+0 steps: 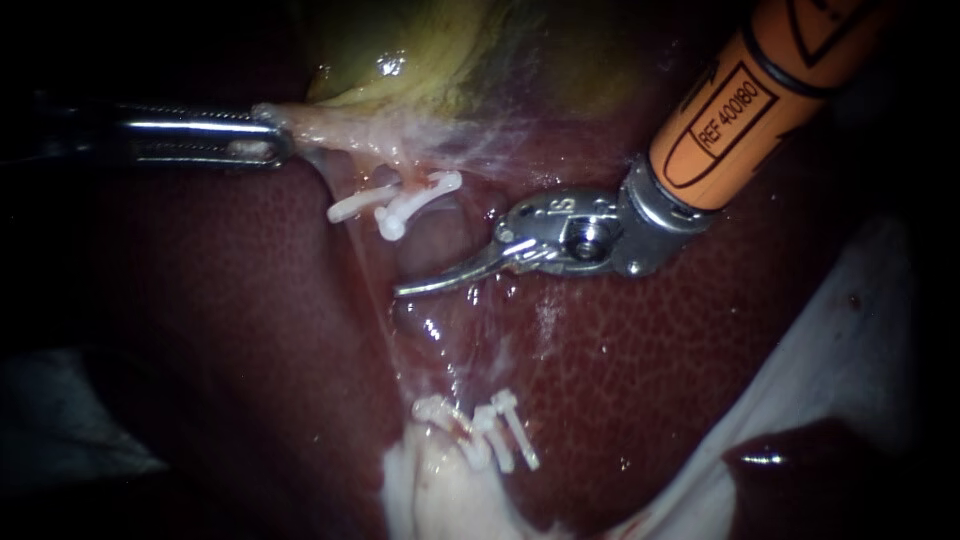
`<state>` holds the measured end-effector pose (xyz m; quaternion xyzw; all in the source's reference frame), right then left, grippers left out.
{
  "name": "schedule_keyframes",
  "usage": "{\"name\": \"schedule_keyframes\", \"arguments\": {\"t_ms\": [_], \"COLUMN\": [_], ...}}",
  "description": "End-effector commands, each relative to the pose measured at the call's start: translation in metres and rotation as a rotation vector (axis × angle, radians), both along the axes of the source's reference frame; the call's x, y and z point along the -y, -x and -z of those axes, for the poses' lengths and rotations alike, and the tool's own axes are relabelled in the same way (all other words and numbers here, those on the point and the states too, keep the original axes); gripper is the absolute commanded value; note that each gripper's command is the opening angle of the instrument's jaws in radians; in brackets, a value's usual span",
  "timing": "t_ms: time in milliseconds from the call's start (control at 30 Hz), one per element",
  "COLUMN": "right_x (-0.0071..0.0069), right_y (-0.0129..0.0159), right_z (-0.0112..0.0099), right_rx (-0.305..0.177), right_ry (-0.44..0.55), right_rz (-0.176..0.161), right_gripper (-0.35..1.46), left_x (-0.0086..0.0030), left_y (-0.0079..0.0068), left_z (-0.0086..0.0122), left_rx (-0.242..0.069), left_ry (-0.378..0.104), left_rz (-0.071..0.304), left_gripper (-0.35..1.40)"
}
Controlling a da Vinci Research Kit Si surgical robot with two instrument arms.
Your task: Go back from the cut right tube
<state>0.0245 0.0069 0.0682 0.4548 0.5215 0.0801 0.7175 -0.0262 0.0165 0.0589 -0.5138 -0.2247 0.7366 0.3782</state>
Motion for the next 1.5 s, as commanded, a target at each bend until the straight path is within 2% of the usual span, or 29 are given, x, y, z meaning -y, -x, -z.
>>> {"name": "schedule_keyframes", "arguments": {"t_ms": [33,200,233,267,300,333,367,467,633,800,900,967,1133,1233,1400,1500], "right_x": [-0.0001,0.0000,0.0000,0.0001,0.0001,0.0002,0.0002,0.0003,0.0008,0.0016,0.0017,0.0016,0.0022,0.0028,0.0029,0.0024], "right_y": [0.0001,0.0002,0.0002,0.0002,0.0002,0.0001,0.0001,0.0001,0.0011,0.0039,0.0056,0.0067,0.0094,0.0109,0.0126,0.0132], "right_z": [0.0000,0.0001,0.0001,0.0002,0.0003,0.0004,0.0005,0.0007,0.0012,0.0024,0.0033,0.0041,0.0061,0.0072,0.0089,0.0097], "right_rx": [0.000,0.006,0.008,0.016,0.025,0.039,0.050,0.074,0.098,0.130,0.160,0.199,0.340,0.403,0.466,0.493], "right_ry": [0.000,-0.010,-0.008,-0.002,0.006,0.009,0.024,0.033,0.039,0.122,0.196,0.244,0.411,0.486,0.538,0.561], "right_rz": [0.000,0.001,-0.004,-0.019,-0.040,-0.062,-0.089,-0.131,-0.167,-0.264,-0.297,-0.296,-0.216,-0.192,-0.182,-0.190], "right_gripper": [-0.35,-0.35,-0.18,0.44,0.81,1.05,1.23,1.42,1.43,1.45,1.45,1.45,1.45,1.45,1.45,1.45], "left_x": [0.0000,0.0000,0.0000,0.0000,0.0000,0.0000,0.0000,0.0000,-0.0001,0.0000,0.0000,0.0000,0.0000,-0.0001,-0.0001,-0.0001], "left_y": [0.0000,0.0000,0.0000,0.0000,0.0000,0.0000,0.0000,0.0000,-0.0001,-0.0001,-0.0001,-0.0001,-0.0001,-0.0001,-0.0001,0.0001], "left_z": [0.0000,0.0000,0.0000,0.0000,0.0000,0.0000,0.0000,-0.0001,-0.0001,-0.0002,-0.0002,-0.0002,-0.0003,-0.0004,-0.0006,-0.0009], "left_rx": [0.000,0.000,0.000,0.000,0.000,0.000,0.000,0.000,0.000,0.000,0.000,0.000,0.000,0.000,0.000,-0.001], "left_ry": [0.000,0.000,0.000,0.000,0.000,0.000,0.000,0.000,0.000,0.000,0.000,0.000,0.000,0.001,0.001,0.003], "left_rz": [0.001,0.001,0.001,0.001,0.001,0.001,0.001,0.000,0.000,0.000,0.000,0.000,0.000,0.000,0.000,0.000], "left_gripper": [-0.35,-0.35,-0.35,-0.35,-0.35,-0.35,-0.35,-0.35,-0.35,-0.35,-0.35,-0.35,-0.35,-0.35,-0.35,-0.35]}}
